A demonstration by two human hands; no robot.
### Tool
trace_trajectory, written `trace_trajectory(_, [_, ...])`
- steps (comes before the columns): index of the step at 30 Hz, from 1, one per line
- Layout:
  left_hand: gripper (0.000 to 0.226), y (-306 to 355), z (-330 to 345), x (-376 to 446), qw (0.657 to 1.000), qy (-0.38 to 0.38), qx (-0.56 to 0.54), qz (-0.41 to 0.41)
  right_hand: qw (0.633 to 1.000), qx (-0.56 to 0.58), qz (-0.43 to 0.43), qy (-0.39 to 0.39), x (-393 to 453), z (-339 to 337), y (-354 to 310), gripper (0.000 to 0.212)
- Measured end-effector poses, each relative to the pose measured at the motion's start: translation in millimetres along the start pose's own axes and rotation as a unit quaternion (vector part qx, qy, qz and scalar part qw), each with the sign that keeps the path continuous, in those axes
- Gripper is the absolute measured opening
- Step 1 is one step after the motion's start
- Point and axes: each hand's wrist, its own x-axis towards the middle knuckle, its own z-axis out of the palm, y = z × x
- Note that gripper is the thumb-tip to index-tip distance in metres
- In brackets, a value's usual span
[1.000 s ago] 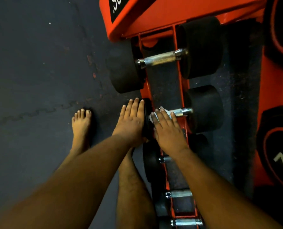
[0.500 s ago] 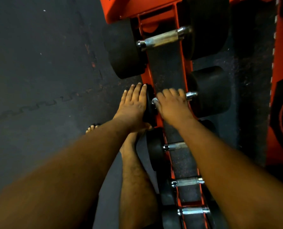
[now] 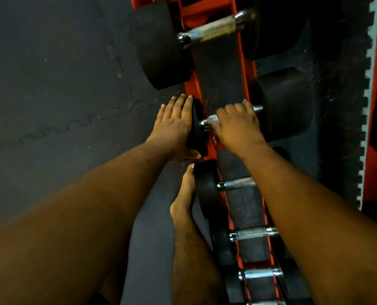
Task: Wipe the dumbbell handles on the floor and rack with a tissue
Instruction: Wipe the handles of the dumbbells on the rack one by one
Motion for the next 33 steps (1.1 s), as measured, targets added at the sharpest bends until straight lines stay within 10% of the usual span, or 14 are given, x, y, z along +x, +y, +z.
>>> trace_trajectory(6, [0.150, 0, 0, -2, 1.000, 0.007, -0.001, 0.000, 0.998, -0.061, 0.010, -0.028, -41, 8, 7, 0.085])
trace_trajectory(12, [0.151, 3, -3, -4, 1.000, 0.005, 0.001, -0.006, 0.999, -0.006, 0.001, -0.040, 3, -8, 0, 0.039])
trace_trajectory(28, [0.151, 5, 0, -2, 1.000, 0.018, 0.011, -0.015, 0.981, 0.152, -0.108, 0.054, -51, 15, -30, 0.058])
trace_trajectory(31, [0.152, 3, 2, -2, 0.999, 0.025, 0.013, -0.015, 0.893, 0.427, 0.138, 0.041, -80, 28, -37, 0.047])
trace_trajectory(33, [0.152, 1, 3, -1, 1.000, 0.024, 0.010, -0.011, 0.682, 0.623, 0.380, 0.051, -81, 24, -42, 0.037])
